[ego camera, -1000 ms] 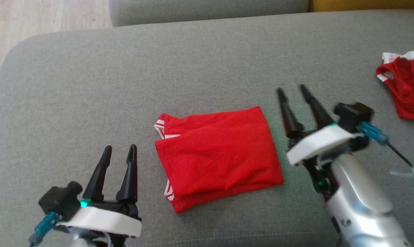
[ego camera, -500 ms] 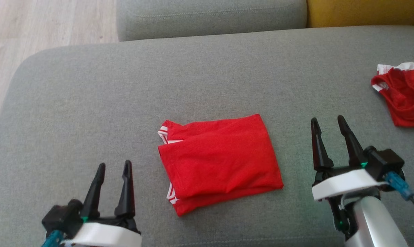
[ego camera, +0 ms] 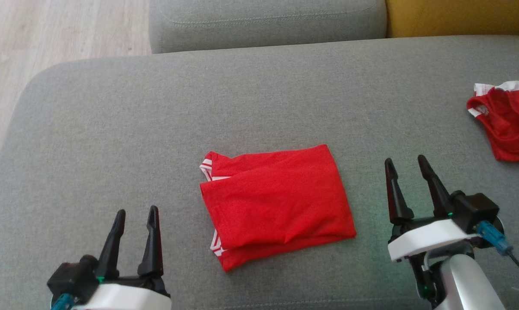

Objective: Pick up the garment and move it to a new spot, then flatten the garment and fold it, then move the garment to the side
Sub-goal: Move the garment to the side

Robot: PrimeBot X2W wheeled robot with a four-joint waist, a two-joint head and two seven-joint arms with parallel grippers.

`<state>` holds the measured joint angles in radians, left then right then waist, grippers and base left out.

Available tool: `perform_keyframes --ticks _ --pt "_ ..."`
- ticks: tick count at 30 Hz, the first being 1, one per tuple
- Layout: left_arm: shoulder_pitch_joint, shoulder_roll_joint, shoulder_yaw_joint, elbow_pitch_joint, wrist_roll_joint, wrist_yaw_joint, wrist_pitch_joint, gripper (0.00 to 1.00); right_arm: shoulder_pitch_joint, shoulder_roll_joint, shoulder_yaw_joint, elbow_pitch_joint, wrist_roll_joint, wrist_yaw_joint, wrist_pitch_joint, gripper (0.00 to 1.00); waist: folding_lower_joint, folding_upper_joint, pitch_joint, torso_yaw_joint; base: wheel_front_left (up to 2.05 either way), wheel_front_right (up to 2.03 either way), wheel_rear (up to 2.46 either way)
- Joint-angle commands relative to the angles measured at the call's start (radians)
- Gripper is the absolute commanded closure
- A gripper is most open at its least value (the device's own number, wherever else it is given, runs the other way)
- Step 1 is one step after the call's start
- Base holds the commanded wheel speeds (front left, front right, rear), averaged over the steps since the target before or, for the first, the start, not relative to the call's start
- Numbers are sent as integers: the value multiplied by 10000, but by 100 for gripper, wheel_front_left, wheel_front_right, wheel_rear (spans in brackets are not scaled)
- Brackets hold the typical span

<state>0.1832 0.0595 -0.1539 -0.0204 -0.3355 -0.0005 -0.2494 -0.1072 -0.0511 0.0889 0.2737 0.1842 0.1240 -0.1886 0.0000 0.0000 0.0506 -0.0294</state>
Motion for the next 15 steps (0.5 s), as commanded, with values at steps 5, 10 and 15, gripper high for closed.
perform_keyframes --ticks 5,10,15 --pt "-269 -73 400 -196 155 -168 -124 0 -449 8 60 -38 -512 67 443 0 0 0 35 78 0 0 0" --pt "-332 -87 406 -142 189 -265 -124 0 -813 8 38 345 -1060 67 1427 0 0 0 115 236 0 0 0" --pt "-432 -90 280 -103 99 -264 -124 0 -1349 -172 482 973 -1108 67 2538 0 0 0 242 440 0 0 0"
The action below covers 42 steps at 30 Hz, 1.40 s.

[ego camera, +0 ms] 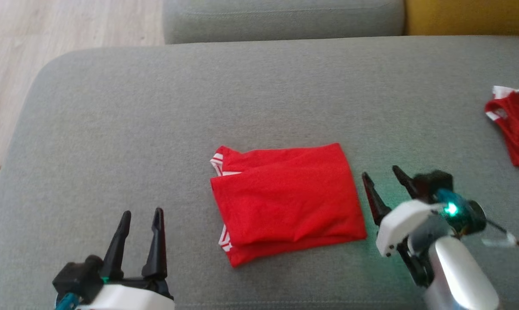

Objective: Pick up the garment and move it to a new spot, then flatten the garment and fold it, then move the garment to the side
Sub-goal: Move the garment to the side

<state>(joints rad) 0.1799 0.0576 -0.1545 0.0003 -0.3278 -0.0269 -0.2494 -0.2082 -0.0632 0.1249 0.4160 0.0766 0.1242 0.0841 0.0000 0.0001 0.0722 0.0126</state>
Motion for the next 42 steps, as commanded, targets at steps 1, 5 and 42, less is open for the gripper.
perform_keyframes --ticks 1,5,42 --pt "-426 -71 243 -295 -9 10 -124 0 -494 -122 261 -250 47 65 59 0 0 -1 59 82 0 0 0" --pt "-519 -72 83 -218 -131 46 -124 0 -1015 -436 757 599 647 65 990 0 0 -1 187 399 0 0 0" --pt "-1912 -74 -242 -269 664 -375 -124 0 -3496 -2764 1330 419 3221 65 1773 100 0 -1 2203 -2786 0 0 0"
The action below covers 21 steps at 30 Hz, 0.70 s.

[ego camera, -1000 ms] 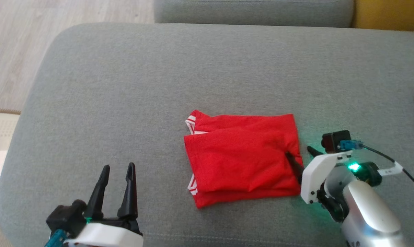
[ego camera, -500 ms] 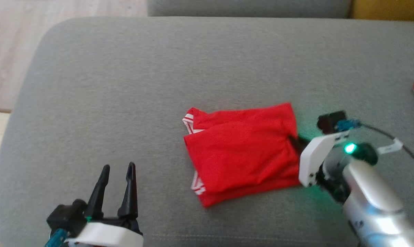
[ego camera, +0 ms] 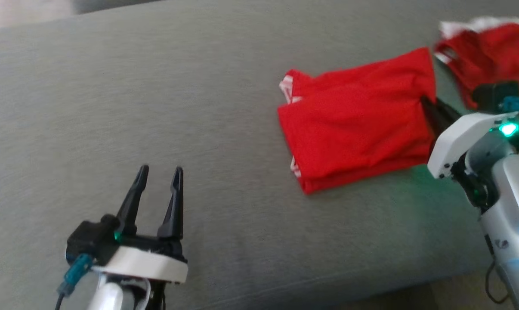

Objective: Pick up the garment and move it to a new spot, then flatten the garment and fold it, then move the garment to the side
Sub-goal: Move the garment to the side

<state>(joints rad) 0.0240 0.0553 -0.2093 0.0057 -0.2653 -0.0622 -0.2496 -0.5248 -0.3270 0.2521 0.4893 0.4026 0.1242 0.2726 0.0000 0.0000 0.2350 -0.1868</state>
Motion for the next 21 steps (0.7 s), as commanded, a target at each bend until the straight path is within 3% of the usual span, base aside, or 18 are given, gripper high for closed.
perform_keyframes --ticks 1,6,10,21 --pt "-441 -50 347 -321 126 -55 -122 0 -374 -41 -3 -405 -88 65 -115 100 0 0 704 -1068 0 0 0" --pt "-909 27 358 -244 489 -255 -122 0 -538 408 -252 -661 -259 65 -242 100 0 0 1224 -1985 0 0 0" --pt "-1157 78 291 -157 649 -357 -122 0 -611 629 -422 -673 -361 65 -416 100 0 0 1458 -2272 0 0 0" --pt "-1302 51 329 -175 678 -451 -122 0 -1244 581 -1043 -594 -777 65 -467 100 0 0 1439 -1735 0 0 0"
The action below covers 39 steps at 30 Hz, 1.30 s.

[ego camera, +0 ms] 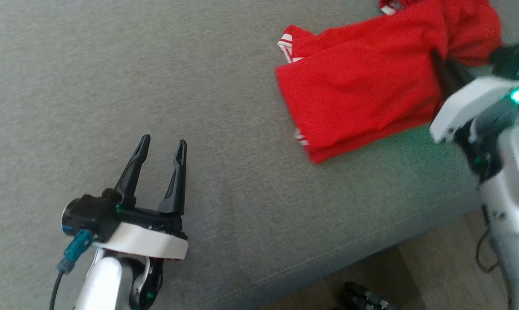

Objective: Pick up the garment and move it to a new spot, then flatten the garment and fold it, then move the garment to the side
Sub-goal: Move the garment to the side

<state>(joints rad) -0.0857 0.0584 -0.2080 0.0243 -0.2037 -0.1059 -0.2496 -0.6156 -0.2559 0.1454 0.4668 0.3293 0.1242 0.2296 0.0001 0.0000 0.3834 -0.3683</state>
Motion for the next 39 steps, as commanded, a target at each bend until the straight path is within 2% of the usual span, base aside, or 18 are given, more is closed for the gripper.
perform_keyframes --ticks 1,7,13,23,28,35,36,38,39 --pt "-204 10 300 -387 54 -12 -122 0 -494 -176 -56 -311 -66 65 -5 100 -1 0 -67 162 0 0 0" --pt "-227 -43 173 -529 -73 22 -122 0 -1608 -769 -798 605 -475 65 169 100 -1 0 -172 743 0 0 0" --pt "-208 -70 51 -676 -209 115 -122 0 -2381 -1771 -1300 1558 -1304 65 403 100 -1 0 -206 1374 0 0 0" --pt "-178 -79 -325 -917 -436 284 -122 0 -2747 -3638 -1596 1751 -2367 65 1184 100 -1 0 -42 2119 0 0 0" --pt "-220 -80 -434 -952 -497 348 -122 0 -2750 -4137 -1557 1753 -2845 65 1504 100 -1 0 64 2298 0 0 0" --pt "-279 -81 -551 -942 -538 390 -122 0 -2615 -4257 -1794 1809 -3505 65 1761 100 -1 0 217 2453 0 0 0" --pt "-288 -81 -566 -935 -541 394 -122 0 -2597 -4256 -1816 1856 -3596 65 1741 98 -1 0 233 2469 0 0 0" --pt "-290 -81 -577 -913 -542 404 -122 0 -2578 -4184 -1884 1878 -3792 65 1687 82 -1 0 251 2483 0 0 0" --pt "-292 -81 -576 -901 -540 405 -122 0 -2590 -4171 -1909 1940 -3850 65 1633 59 -1 0 263 2491 0 0 0"
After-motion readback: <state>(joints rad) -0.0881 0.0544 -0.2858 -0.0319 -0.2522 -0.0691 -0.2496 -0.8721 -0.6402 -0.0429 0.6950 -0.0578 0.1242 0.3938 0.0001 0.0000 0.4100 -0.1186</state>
